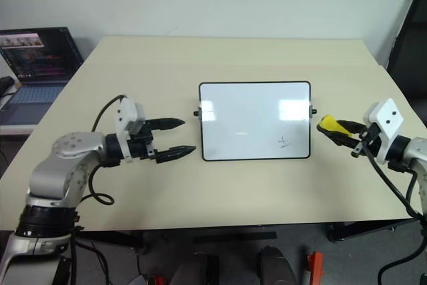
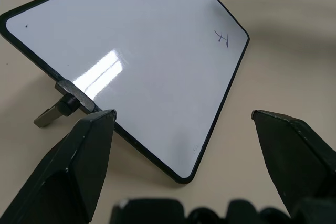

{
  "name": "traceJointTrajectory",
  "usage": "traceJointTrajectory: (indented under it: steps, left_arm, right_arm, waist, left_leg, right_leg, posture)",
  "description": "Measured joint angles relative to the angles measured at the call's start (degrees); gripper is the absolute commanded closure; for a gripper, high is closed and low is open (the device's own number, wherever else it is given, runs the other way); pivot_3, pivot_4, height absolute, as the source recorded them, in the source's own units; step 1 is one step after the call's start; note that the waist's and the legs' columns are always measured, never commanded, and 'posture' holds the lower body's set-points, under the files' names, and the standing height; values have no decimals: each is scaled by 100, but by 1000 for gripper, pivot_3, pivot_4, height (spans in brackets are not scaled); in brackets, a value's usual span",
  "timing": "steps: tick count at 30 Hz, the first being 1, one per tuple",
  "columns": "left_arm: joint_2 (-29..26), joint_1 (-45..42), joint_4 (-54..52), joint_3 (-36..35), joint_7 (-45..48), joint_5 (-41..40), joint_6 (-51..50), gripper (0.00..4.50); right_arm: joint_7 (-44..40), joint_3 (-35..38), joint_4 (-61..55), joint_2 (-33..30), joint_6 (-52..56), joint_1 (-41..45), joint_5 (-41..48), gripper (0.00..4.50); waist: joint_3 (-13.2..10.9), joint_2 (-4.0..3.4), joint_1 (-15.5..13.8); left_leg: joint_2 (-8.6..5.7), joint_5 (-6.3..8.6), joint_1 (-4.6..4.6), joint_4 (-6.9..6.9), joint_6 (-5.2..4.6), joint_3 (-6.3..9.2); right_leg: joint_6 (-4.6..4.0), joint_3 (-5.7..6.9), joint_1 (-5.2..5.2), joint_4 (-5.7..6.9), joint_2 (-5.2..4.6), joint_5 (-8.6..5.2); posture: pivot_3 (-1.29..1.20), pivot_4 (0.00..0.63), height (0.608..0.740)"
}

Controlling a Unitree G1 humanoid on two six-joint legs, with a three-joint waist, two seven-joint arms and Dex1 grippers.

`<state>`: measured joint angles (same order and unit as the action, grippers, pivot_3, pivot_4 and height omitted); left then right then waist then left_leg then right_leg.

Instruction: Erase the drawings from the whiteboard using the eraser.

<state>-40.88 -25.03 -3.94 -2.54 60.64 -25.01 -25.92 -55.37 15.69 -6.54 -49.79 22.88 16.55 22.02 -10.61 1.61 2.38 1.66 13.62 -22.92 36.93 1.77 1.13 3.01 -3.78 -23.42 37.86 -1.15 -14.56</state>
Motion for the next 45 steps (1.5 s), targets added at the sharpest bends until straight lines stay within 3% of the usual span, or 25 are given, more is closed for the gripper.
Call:
traceJointTrajectory:
  steps: [4,10,20,30,39,45]
  left_arm:
    - [83,-29,16,88,7,15,26,0]
    - [196,-88,53,154,12,35,38,0]
    - [221,-55,53,227,14,66,112,0]
    - [222,-31,52,228,9,68,116,0]
    - [196,-16,49,227,1,71,116,0]
    - [196,-28,50,231,6,88,116,0]
  right_arm:
    - [587,-463,-256,792,-217,459,-148,3539]
    - [1359,-1152,94,1524,-754,475,-905,3539]
    - [1497,-1759,904,1390,-1093,484,-1840,3539]
    - [858,-2685,544,1429,-943,277,-2077,3539]
    - [1404,-2239,931,1077,-980,769,-2312,3539]
    - [1407,-2056,949,850,-985,641,-2346,3539]
  waist:
    - [0,0,44]
    - [0,0,3]
    - [0,0,-39]
    - [6,5,11]
    - [7,7,-3]
    - [15,17,-18]
  left_leg:
    - [1,-1,4,0,1,6]
    - [-2,0,-2,2,1,3]
    - [-1,0,2,2,1,4]
    - [0,-1,18,7,1,8]
    - [-1,-3,18,12,3,7]
    - [-1,-3,21,12,3,8]
  right_leg:
    - [0,2,0,11,4,0]
    - [-1,2,-1,7,-1,1]
    - [-3,2,-1,10,0,1]
    - [-1,3,14,16,3,2]
    - [2,3,17,15,2,9]
    - [2,3,22,15,2,9]
  posture:
    - [0,150,740]
    - [0,150,740]
    - [0,150,740]
    - [0,150,740]
    - [0,150,740]
    - [0,150,740]
